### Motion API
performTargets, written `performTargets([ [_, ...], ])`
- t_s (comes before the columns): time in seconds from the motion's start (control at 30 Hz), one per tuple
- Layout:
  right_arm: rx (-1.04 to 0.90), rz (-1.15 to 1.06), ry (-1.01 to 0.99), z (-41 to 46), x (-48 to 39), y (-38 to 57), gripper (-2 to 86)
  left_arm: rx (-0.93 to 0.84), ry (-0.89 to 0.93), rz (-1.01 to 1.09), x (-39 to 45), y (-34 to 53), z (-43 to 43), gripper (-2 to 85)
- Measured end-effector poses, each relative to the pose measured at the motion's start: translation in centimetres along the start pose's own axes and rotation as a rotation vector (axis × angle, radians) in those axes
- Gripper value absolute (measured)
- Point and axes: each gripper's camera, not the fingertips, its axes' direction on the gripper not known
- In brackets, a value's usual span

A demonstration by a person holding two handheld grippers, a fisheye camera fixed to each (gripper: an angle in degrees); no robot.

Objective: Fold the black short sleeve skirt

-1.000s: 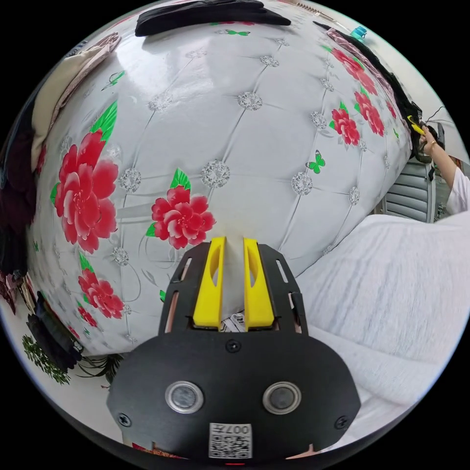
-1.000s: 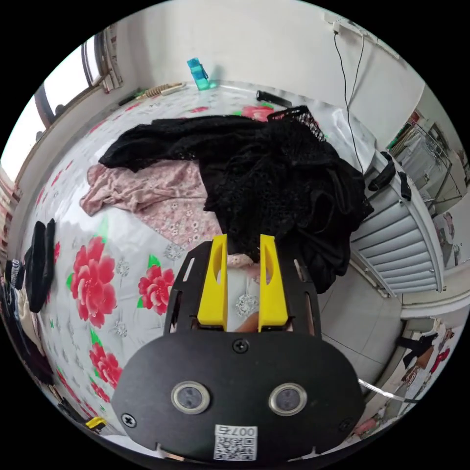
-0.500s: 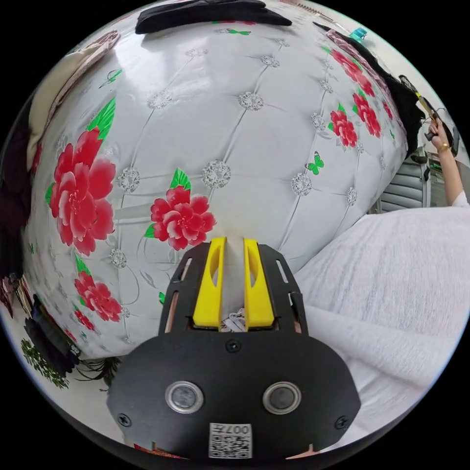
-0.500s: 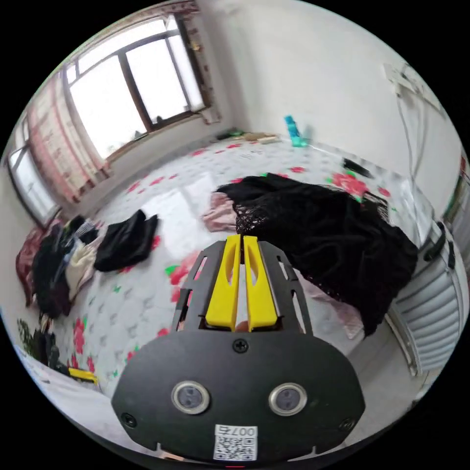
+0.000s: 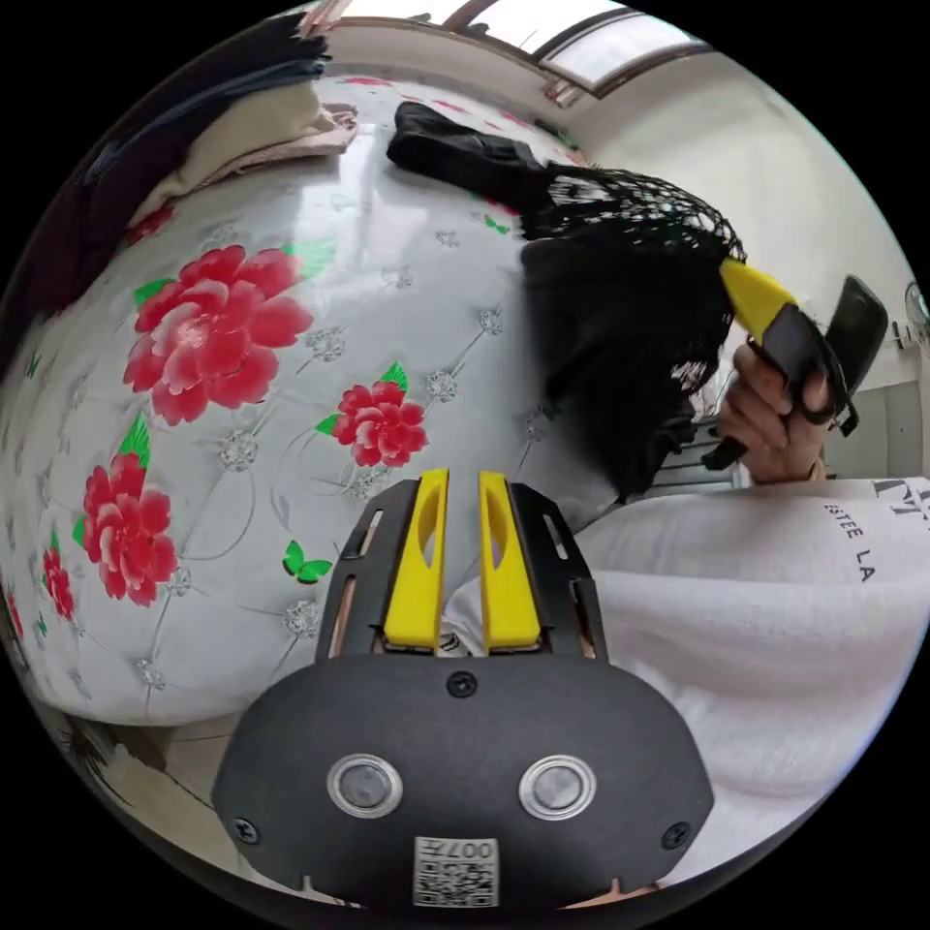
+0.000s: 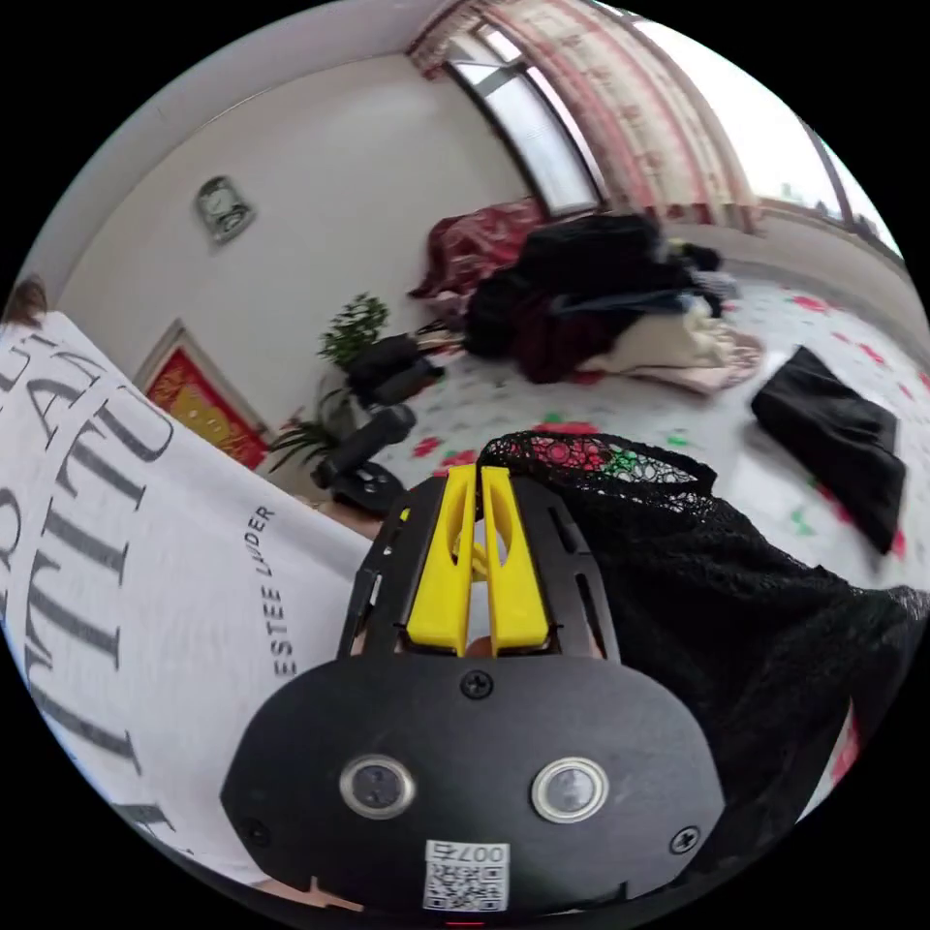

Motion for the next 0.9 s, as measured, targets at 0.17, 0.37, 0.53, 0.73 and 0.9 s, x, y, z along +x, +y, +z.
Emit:
performTargets([
  [0.17,-0.218,0.043,-0.205,9.8,-0.1,-3.8,1.1,0.051,-0.034,-0.088,-3.9,4.7,-4.5,7.6],
  [0.37,0.010,0.278,0.078,1.4,4.1,1.8,4.3,0.174,-0.087,-0.179,-6.7,11.1,-12.5,9.5],
  [0.53,0.071,0.596,0.551,-7.7,9.0,10.4,6.5,0.196,-0.215,0.136,0.0,8.3,-17.0,11.1],
  [0.73,-0.231,0.706,0.659,-3.1,14.4,14.8,7.0,-0.027,-0.080,0.540,11.0,-0.4,-9.6,13.3],
  [0.9,-0.314,0.673,0.734,4.5,14.6,14.7,3.9,-0.355,-0.220,0.675,16.2,-3.7,0.1,6.7],
])
